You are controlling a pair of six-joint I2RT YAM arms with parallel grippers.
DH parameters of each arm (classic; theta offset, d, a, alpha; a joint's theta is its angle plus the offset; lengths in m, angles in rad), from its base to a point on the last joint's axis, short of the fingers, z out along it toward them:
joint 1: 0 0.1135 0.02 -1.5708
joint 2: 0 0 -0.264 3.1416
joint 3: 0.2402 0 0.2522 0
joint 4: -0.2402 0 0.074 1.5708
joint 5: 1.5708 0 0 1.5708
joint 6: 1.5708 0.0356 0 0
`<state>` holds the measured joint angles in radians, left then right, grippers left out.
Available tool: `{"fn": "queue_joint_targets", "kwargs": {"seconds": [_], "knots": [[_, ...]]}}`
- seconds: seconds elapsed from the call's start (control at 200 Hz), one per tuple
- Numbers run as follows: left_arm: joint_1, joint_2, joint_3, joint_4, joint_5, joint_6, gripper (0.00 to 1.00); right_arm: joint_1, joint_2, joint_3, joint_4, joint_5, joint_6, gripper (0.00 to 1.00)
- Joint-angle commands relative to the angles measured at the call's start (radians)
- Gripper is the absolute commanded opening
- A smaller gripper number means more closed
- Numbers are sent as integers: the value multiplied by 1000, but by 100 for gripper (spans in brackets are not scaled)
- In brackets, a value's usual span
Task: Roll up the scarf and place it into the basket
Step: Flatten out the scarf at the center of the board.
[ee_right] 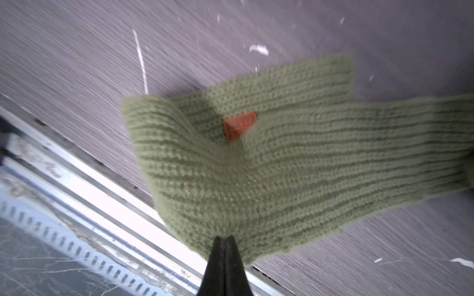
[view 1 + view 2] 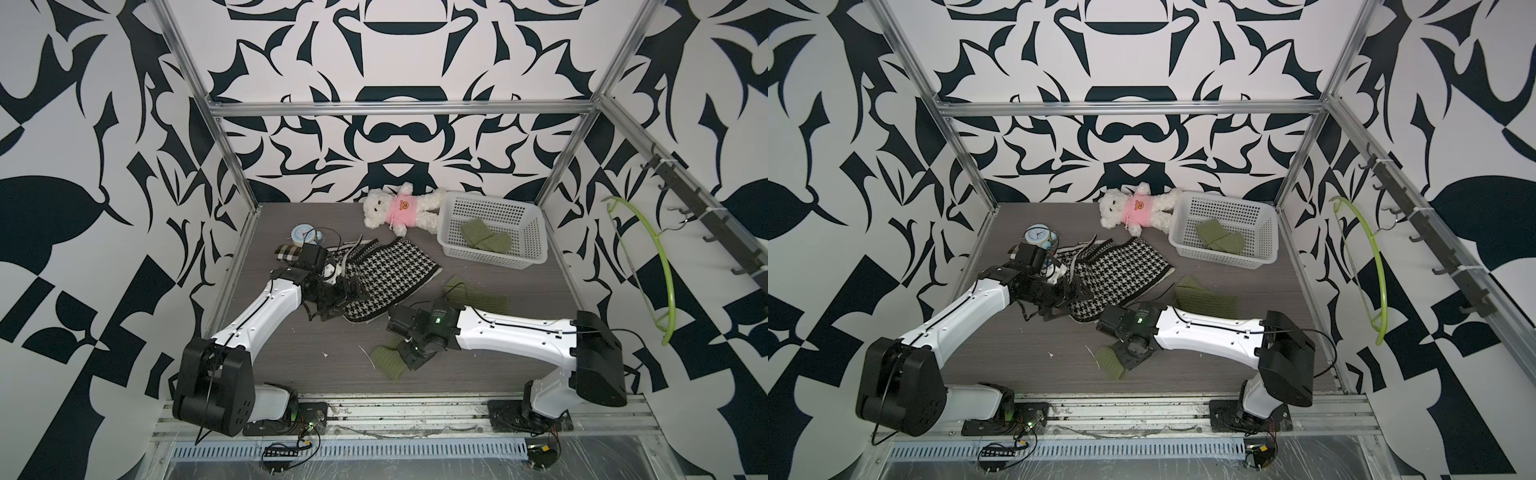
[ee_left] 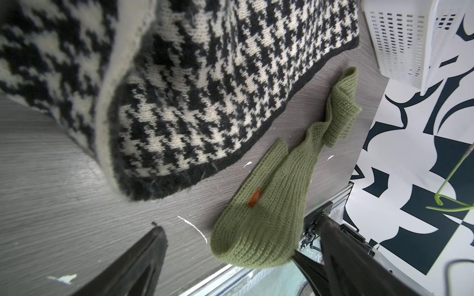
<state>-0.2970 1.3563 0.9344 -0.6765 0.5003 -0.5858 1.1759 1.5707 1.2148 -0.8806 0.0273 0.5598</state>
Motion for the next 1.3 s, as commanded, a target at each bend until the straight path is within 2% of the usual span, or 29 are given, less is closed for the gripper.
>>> {"fn": "queue_joint_targets", "kwargs": {"seconds": [0.0,0.12,0.205,0.38,0.43,0.47,0.56,0.61,0.68,0.785,0.86,0.91,1.04,1.295], "knots": [[-3,6,37,-2,4,13,99,0,-64,168,-87,84,-82,0],[13,-11,66,-21,-40,29,99,-25,-59,334,-137,95,-165,0],[58,-36,87,-18,-40,41,99,-42,-40,448,-140,92,-210,0],[246,-71,103,0,8,39,99,-53,61,691,-119,115,-300,0],[306,-74,103,4,27,29,99,-54,97,759,-107,147,-324,0],[349,-75,103,4,35,13,99,-55,132,818,-104,222,-344,0],[410,-74,108,4,32,-4,99,-57,238,1005,-131,318,-409,0],[426,-111,113,3,21,-13,99,-50,307,1124,-153,367,-465,0],[433,-117,120,3,15,-14,99,-44,399,1309,-169,375,-524,0],[442,-111,135,-21,14,8,99,17,493,1529,-125,460,-683,0],[450,-112,136,-32,3,14,99,47,480,1531,-29,495,-764,0],[453,-115,134,-31,0,12,99,48,445,1494,18,457,-768,0],[455,-118,135,-28,-5,9,99,48,425,1437,33,376,-727,0],[471,-118,130,-35,-31,-1,99,26,563,1469,17,226,-601,0]]}}
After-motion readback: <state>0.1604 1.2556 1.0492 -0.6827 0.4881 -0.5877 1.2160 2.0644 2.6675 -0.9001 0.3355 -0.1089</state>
